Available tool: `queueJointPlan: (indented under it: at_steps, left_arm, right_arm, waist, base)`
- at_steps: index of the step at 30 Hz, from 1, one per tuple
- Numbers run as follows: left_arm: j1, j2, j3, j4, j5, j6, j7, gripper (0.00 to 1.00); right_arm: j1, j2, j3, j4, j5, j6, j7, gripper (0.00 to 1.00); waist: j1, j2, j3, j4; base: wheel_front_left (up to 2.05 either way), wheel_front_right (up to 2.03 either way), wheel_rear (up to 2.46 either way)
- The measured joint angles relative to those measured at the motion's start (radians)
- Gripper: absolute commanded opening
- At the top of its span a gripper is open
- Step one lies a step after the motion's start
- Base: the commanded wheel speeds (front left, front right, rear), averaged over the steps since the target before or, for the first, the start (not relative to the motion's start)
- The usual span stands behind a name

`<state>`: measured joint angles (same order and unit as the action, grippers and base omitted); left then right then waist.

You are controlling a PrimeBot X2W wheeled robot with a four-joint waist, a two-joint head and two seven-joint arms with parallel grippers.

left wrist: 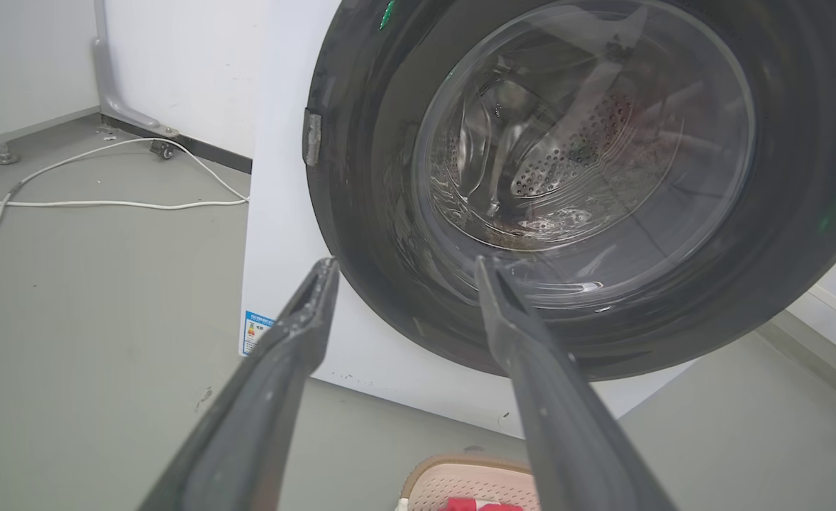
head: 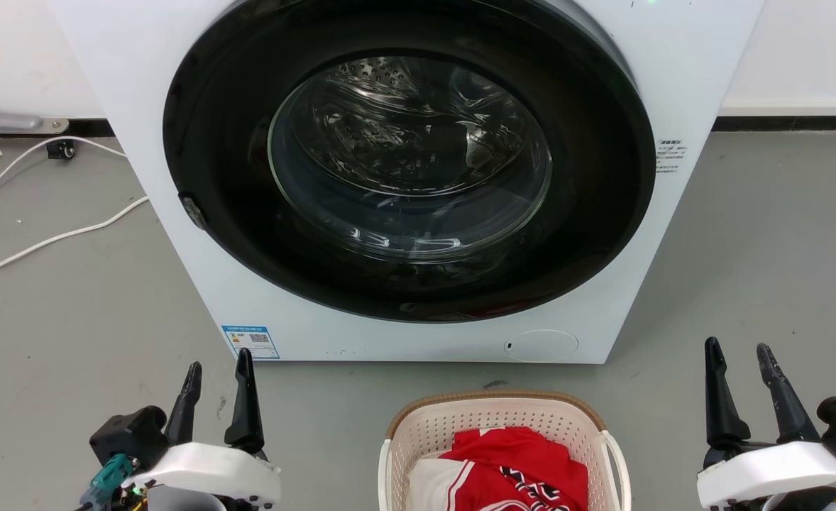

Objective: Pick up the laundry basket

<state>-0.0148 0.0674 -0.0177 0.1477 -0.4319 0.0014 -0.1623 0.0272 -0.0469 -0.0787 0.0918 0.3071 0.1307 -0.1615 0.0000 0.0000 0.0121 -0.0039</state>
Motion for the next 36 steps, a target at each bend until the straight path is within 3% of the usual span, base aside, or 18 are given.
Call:
queueJointPlan:
  at_steps: [36]
  left_arm:
    - [0.038,-0.007,0.008,-0.010,0.302,0.007,-0.076,1.00]
  right_arm:
    - [0.040,-0.001,-0.020,-0.028,-0.311,0.000,-0.077,1.00]
  waist:
    - [0.0001,0.0000,0.001,0.002]
  base:
    - [0.00,0.00,0.00]
